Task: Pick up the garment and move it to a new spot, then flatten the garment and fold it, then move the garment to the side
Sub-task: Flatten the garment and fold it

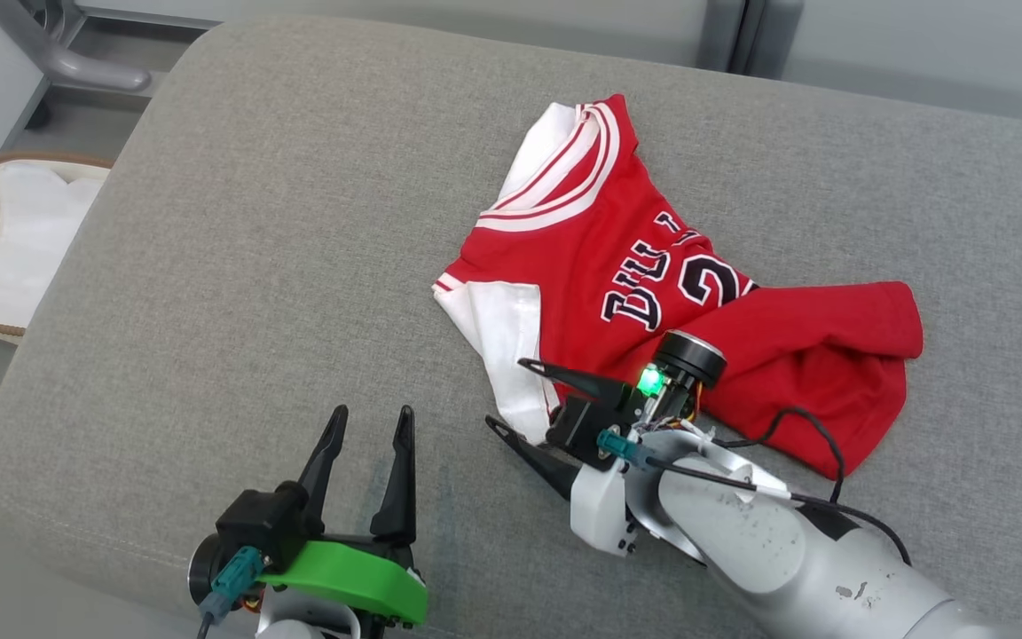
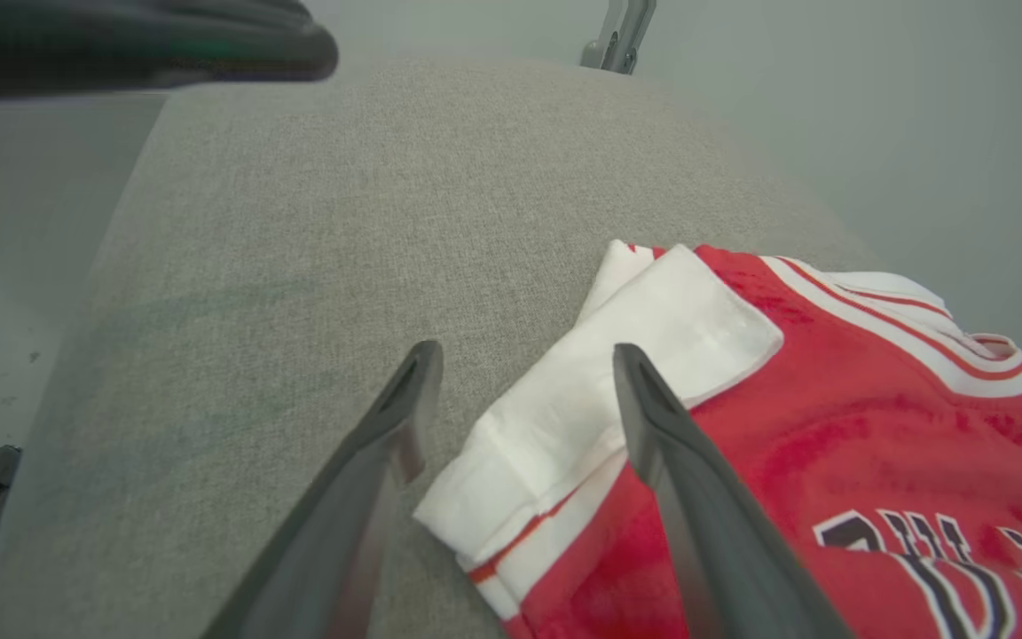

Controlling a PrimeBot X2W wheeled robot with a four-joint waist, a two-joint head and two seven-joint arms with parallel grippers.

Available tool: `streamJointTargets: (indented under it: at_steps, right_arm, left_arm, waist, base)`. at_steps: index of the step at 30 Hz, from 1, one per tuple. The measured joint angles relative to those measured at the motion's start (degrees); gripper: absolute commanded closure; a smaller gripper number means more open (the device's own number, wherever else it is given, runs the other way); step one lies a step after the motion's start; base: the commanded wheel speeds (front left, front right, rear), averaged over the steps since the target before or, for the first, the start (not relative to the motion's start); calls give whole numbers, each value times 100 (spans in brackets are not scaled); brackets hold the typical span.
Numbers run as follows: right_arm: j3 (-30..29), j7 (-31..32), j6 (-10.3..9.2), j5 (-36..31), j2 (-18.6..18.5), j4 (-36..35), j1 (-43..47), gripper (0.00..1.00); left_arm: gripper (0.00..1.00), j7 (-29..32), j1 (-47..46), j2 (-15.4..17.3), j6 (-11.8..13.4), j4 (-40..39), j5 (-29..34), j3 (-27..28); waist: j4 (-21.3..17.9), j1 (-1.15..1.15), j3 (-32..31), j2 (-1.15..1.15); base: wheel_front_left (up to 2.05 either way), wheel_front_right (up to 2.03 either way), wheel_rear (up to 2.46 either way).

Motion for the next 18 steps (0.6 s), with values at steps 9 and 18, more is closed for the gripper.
streamJointTargets:
  at_steps: [9, 18]
  right_arm:
    - [-954, 0, 0, 140, -2, 134, -171, 0]
    - [-1412, 0, -1, -19, -7, 1150, -756, 0]
  left_arm:
    - [0, 0, 70, 0, 0, -18, -5, -67]
    - [0, 0, -49, 0, 3, -36, -166, -256]
  waist:
    - [67, 0, 3, 0]
    - [439, 0, 202, 0]
  base:
    - [0, 0, 0]
    - [0, 0, 0]
